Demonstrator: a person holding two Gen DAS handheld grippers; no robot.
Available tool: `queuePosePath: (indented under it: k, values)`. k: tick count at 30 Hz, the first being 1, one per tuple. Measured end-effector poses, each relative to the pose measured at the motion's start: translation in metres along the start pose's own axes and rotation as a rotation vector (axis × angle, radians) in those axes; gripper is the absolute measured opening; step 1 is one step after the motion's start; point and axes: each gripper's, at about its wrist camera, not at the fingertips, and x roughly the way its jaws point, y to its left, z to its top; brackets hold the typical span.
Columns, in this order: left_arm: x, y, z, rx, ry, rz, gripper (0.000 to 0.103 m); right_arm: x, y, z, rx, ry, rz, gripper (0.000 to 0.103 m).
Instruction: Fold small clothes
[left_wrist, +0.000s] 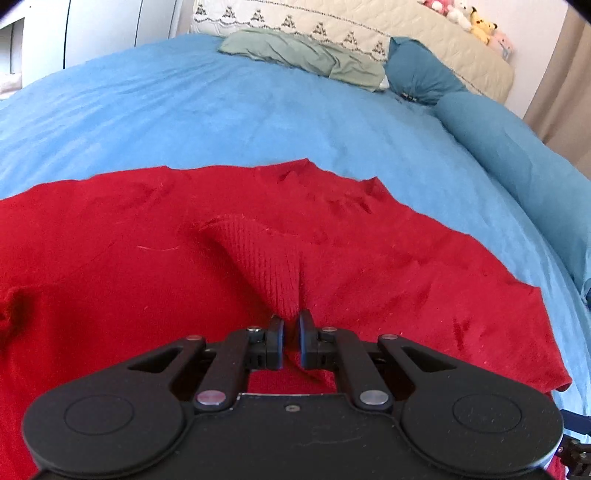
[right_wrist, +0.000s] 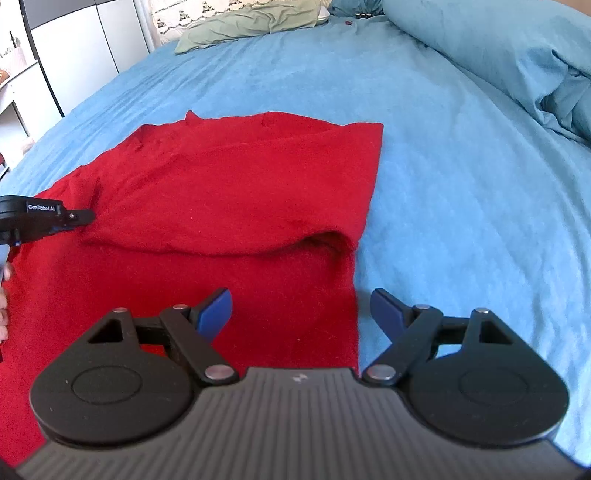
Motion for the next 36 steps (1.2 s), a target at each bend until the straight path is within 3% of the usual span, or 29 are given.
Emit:
queuePosePath:
  k: [2,4,5,6,11,14,17,18,21,24,28,31,36]
  values:
    - [-0.004,0.0,0.0,0.022,-0.015,-0.004,0.016,0.001,0.0,0.0,-0.01,-0.004,-0.005,0.098]
    - [-0.011,0.002,-0.002,0.058,-0.033,-0.013,0.05,0.0,0.0,-0.001,-0.018,-0.007,-0.01,0.098]
    - [-0.015,0.003,-0.003,0.08,-0.048,-0.019,0.073,-0.001,0.0,-0.001,-0.021,-0.009,-0.01,0.098]
    - [-0.018,0.004,-0.003,0.097,-0.065,-0.025,0.079,-0.002,-0.002,-0.001,-0.023,-0.011,-0.011,0.098]
    - [-0.017,0.021,0.001,0.087,-0.068,-0.03,0.08,-0.001,-0.002,0.0,-0.05,-0.018,-0.032,0.098]
    - [-0.013,0.034,0.001,0.052,-0.057,-0.015,0.077,0.003,0.0,0.001,-0.064,-0.021,-0.039,0.098]
    - [-0.005,0.035,0.003,0.062,-0.047,-0.007,0.058,0.009,0.002,0.0,-0.083,-0.053,-0.083,0.098]
    - [-0.002,0.032,0.005,0.072,-0.046,0.0,0.049,0.011,0.003,0.0,-0.088,-0.068,-0.107,0.098]
    - [0.003,0.024,0.009,0.101,-0.043,0.008,0.004,0.018,0.001,-0.003,-0.077,-0.104,-0.157,0.098]
    - [0.0,0.019,0.014,0.115,-0.083,0.012,0.004,0.022,-0.003,-0.004,-0.041,-0.143,-0.184,0.098]
    - [-0.021,0.024,0.03,0.102,-0.198,0.028,0.004,0.031,-0.004,0.009,-0.021,-0.164,-0.224,0.098]
    - [-0.037,0.041,0.038,0.077,-0.279,0.088,0.004,0.039,-0.005,0.02,-0.013,-0.17,-0.242,0.098]
    - [-0.036,0.078,0.032,0.026,-0.255,0.137,0.004,0.044,-0.008,0.018,-0.014,-0.158,-0.271,0.097]
